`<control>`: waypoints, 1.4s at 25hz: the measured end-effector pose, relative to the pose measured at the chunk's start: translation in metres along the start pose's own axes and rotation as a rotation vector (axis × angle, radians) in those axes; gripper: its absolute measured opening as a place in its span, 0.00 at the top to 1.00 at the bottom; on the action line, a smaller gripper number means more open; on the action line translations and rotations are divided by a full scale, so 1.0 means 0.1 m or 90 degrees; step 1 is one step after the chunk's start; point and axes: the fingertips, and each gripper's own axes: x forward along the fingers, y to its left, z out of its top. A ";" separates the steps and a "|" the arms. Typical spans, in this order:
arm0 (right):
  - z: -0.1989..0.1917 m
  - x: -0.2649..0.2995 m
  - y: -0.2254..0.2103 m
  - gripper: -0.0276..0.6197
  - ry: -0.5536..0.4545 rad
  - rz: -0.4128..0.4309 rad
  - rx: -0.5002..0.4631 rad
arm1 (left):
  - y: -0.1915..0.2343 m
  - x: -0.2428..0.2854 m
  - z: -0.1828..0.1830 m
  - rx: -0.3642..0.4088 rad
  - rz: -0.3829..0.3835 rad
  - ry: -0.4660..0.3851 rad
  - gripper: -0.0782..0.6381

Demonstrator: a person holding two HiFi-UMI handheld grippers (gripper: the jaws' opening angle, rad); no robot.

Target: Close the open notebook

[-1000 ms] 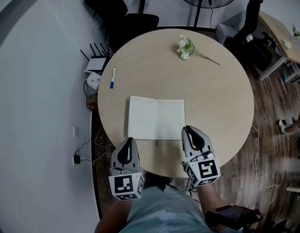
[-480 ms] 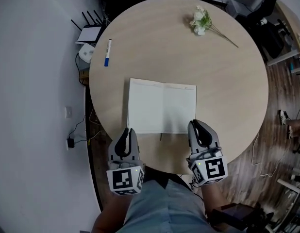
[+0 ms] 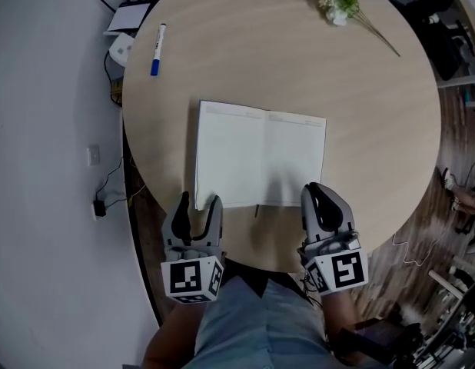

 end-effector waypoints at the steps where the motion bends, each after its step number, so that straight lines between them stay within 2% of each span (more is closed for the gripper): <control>1: -0.04 0.03 -0.01 0.88 0.005 0.000 0.001 | 0.01 0.04 -0.03 -0.006 -0.003 0.004 0.52; 5: -0.09 0.08 -0.03 0.88 0.011 -0.002 0.002 | -0.04 0.11 -0.03 -0.014 -0.023 0.004 0.52; 10: 0.11 -0.03 -0.04 0.88 -0.012 -0.008 0.000 | -0.25 -0.01 0.20 -0.008 -0.048 -0.017 0.52; 22: 0.58 -0.59 -0.12 0.88 -0.075 -0.045 -0.006 | -0.84 -0.41 0.59 0.036 -0.122 -0.058 0.52; 35: 0.70 -1.08 -0.31 0.88 -0.108 -0.102 0.012 | -1.47 -0.56 0.76 0.093 -0.214 -0.062 0.52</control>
